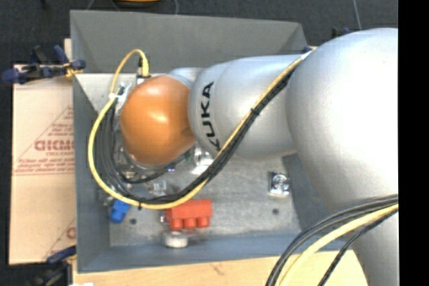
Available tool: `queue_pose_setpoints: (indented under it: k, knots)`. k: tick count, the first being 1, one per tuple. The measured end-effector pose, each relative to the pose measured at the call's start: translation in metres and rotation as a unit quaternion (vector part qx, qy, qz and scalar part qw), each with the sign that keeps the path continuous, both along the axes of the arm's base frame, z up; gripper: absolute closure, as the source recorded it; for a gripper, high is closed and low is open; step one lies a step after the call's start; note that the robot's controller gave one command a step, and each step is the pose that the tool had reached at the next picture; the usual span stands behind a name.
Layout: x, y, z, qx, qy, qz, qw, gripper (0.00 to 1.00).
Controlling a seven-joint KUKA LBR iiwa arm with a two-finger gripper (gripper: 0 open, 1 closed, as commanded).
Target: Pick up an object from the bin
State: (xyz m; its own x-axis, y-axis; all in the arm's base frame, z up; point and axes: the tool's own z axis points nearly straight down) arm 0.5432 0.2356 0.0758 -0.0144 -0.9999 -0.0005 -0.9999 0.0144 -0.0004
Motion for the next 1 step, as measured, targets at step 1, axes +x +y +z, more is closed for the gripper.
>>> queue_pose_setpoints:
  k: [1]
  knots:
    - [-0.0245,0.0027,-0.0044,0.000,-0.0011,0.022,0.9998,0.00]
